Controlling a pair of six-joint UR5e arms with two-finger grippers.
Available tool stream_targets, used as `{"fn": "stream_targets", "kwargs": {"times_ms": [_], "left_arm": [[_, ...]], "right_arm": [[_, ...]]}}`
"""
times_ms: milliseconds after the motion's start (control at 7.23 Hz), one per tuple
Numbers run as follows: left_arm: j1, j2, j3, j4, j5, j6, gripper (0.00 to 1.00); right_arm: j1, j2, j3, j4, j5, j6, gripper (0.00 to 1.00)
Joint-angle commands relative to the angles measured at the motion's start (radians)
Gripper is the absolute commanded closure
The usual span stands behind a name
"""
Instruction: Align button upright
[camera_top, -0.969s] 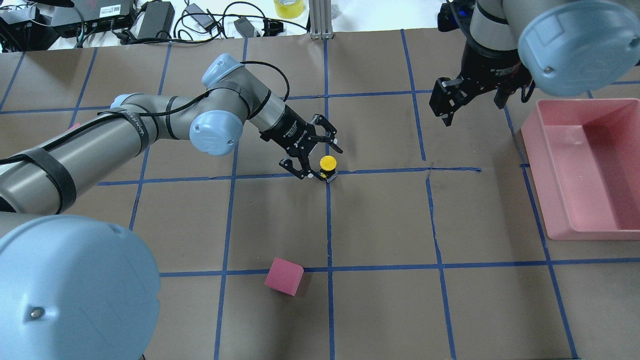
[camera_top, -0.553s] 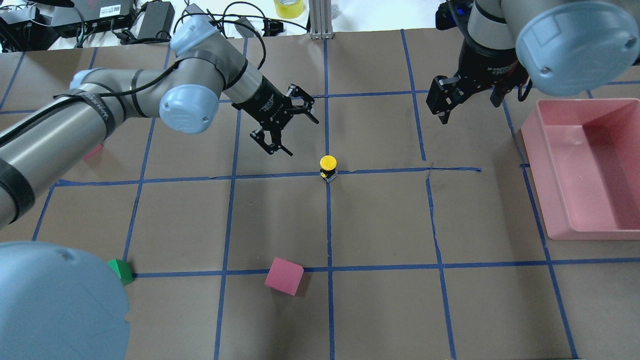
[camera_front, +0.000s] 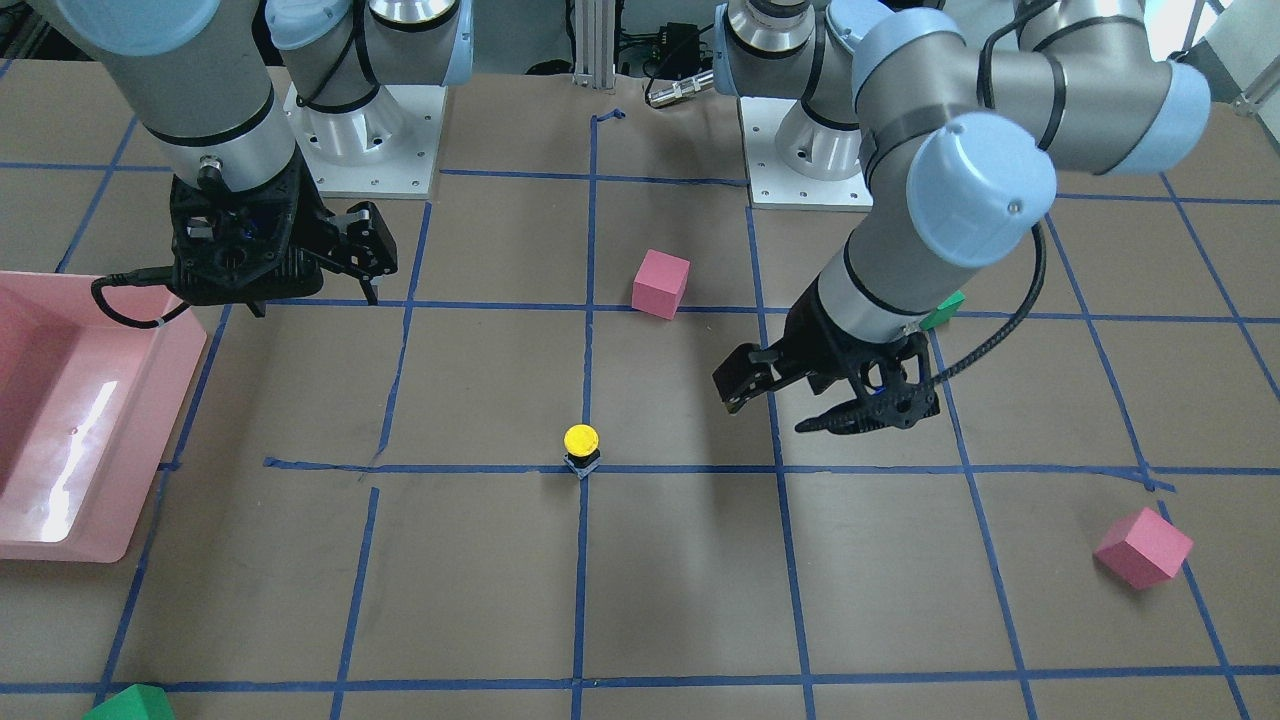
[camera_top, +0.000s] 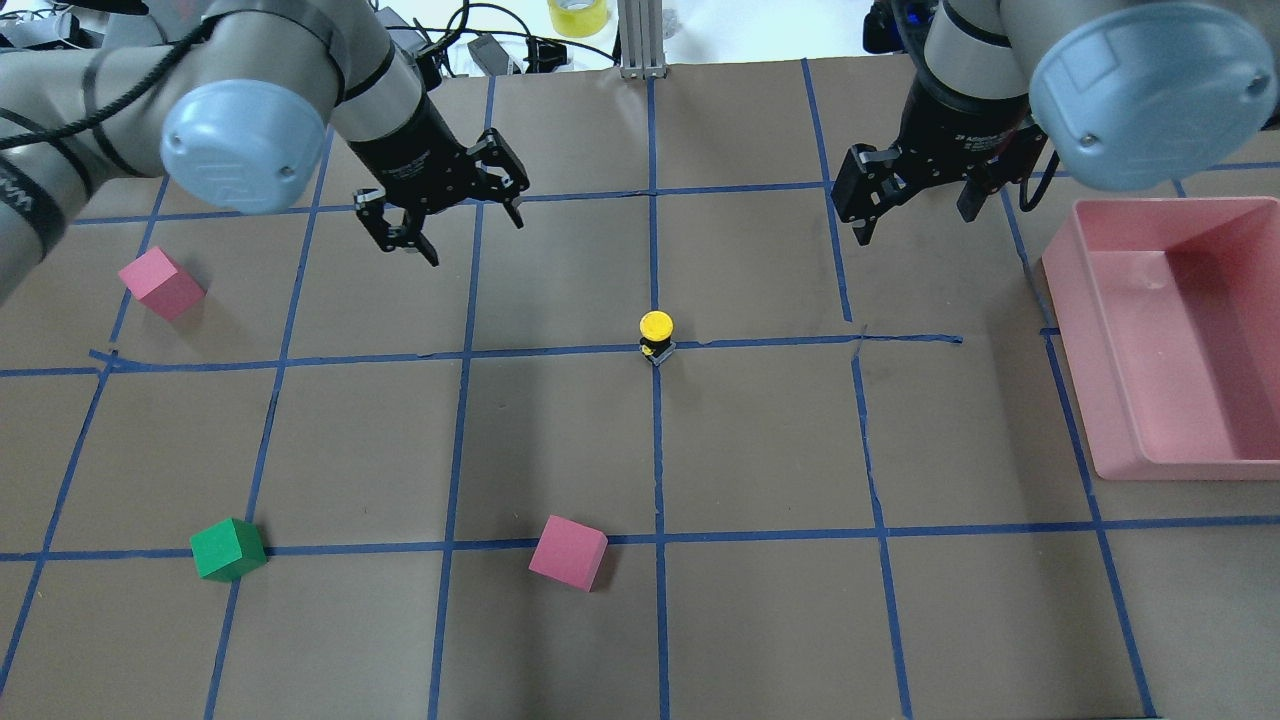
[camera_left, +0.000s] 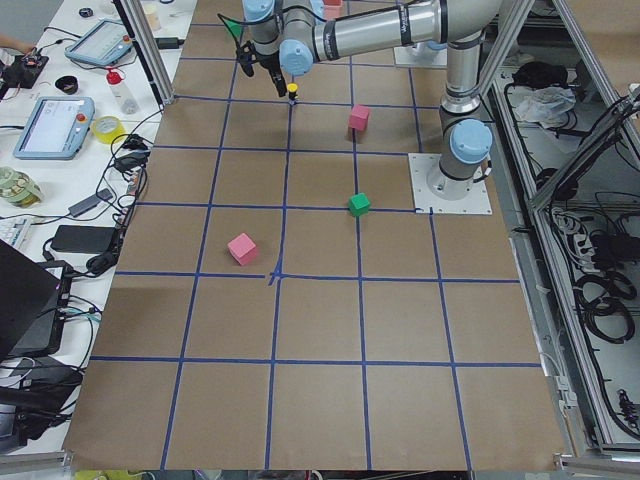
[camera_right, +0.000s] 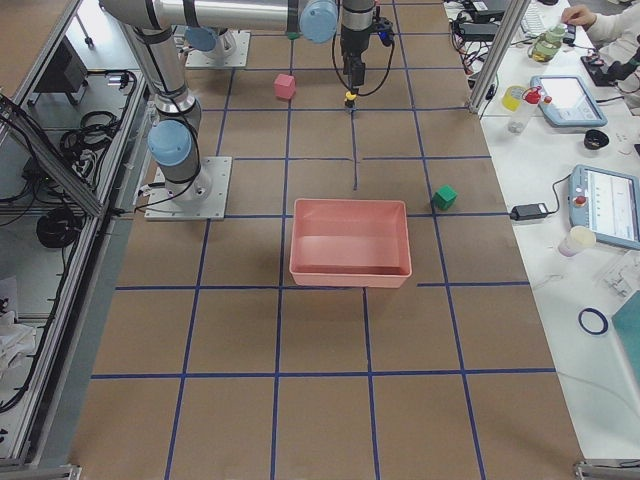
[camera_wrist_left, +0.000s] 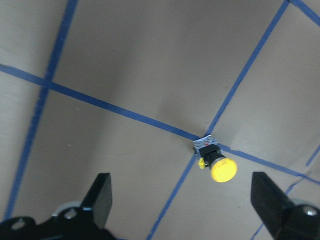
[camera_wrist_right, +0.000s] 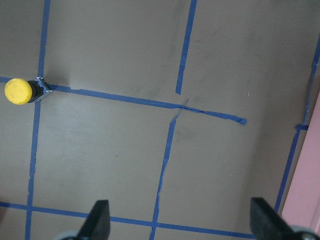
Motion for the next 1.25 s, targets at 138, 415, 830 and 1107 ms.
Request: {"fn": "stream_targets", "kwargs": {"times_ms": [138,415,830,1107], "left_arm": [[-0.007,0.195,0.004,-0.083,0.114,0.193,0.0],[-0.009,0.246,-0.013,-0.107,0.111,0.194,0.0],[-0.009,0.249,-0.016,-0.094,0.1,0.21,0.0],[-0.009,0.259,0.001,-0.105,0.114,0.204,0.0]], "right_arm": [[0.002,-0.01,-0.012,0.006,0.006,0.015,0.0],[0.003,-0.018,-0.015,0.014,0.008,0.0,0.0],[0.003,-0.016,-0.007,0.014,0.061,0.002,0.0],[0.0,-0.035,-0.009,0.014,0.061,0.014,0.0]]}}
